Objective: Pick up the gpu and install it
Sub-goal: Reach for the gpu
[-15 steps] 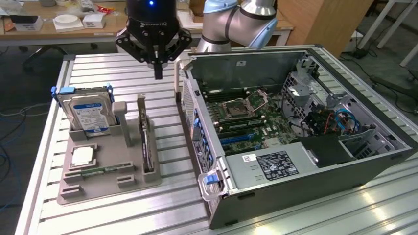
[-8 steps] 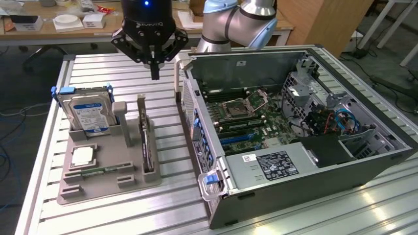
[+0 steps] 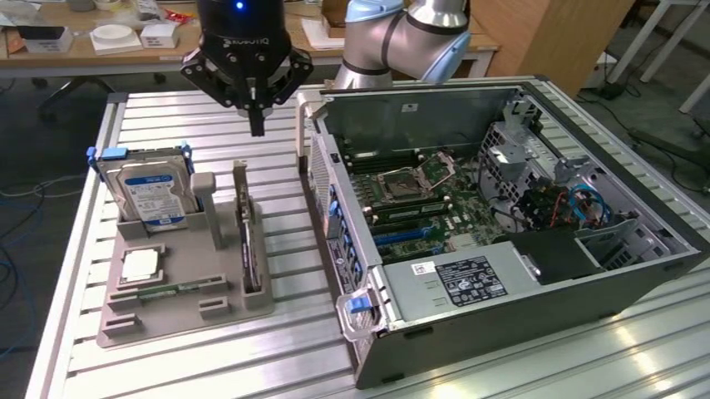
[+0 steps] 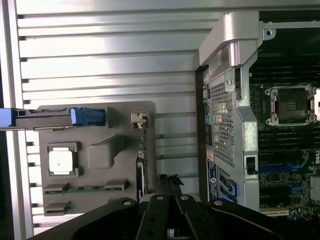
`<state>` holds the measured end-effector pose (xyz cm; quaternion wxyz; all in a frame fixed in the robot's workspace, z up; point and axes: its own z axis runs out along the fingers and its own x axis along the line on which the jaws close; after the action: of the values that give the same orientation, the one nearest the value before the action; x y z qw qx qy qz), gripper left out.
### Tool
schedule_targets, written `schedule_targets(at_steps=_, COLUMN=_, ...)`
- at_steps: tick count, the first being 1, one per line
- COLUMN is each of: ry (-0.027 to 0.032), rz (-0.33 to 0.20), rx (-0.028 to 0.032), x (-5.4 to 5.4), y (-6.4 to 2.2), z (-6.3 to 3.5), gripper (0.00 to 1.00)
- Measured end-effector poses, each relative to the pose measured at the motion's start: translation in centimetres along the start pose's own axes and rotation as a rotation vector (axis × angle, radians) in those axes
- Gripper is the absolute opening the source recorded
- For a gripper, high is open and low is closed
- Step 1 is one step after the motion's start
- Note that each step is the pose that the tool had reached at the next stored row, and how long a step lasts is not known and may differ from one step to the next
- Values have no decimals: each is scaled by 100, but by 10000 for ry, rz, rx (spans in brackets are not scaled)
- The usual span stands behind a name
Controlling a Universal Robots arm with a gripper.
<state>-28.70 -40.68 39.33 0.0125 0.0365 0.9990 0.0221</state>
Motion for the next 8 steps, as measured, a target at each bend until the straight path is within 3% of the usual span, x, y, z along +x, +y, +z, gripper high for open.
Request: schedule_targets(at_steps=8, ry=0, rz=-1, rx=0, x=80, y=-12, z=-2, gripper=10)
